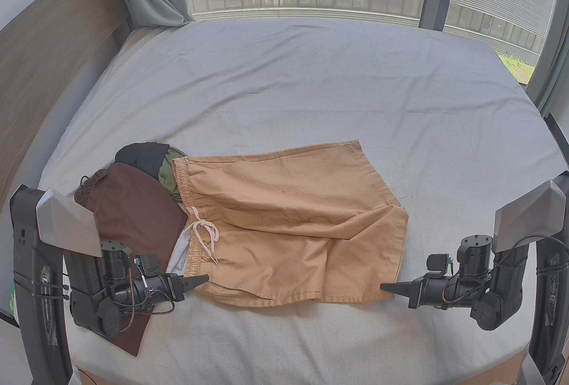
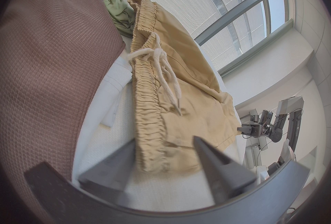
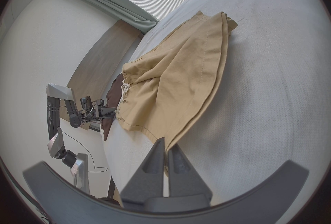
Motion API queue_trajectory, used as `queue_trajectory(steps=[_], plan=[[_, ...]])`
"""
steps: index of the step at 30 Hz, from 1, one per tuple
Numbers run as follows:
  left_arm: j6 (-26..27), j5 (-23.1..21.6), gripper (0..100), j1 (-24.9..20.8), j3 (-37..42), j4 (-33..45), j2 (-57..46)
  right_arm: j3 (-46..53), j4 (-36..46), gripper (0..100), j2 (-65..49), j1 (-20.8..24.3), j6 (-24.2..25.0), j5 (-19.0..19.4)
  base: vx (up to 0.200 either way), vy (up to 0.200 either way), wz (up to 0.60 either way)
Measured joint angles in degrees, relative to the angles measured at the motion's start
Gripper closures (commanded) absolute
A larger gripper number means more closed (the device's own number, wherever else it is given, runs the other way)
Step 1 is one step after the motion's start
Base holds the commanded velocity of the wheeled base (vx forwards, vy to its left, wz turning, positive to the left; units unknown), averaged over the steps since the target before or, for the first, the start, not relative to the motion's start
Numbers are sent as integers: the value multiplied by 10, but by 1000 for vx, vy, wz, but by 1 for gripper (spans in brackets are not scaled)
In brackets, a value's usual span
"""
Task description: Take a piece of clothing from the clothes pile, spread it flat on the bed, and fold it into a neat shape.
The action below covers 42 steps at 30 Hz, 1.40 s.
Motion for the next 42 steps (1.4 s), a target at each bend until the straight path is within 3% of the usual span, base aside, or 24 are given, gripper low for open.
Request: queue_trajectory(steps=[9,23,29,34,42], plan=[[3,0,100,-2,7,-1,-2,20,1,100,-3,-18,-49,-3,0,0,0],[7,-17,100,11,103,-1,-71,93,2,100,-20,-56,-119,1,0,0,0],[41,-27,100,21,142,0,-87,112,3,100,-19,-70,-158,2,0,0,0],[74,-38,100,32,166,0,-89,129,3,100,-18,-75,-170,2,0,0,0],[78,-43,100,37,179,0,-89,141,3,100,-11,-77,-176,2,0,0,0]])
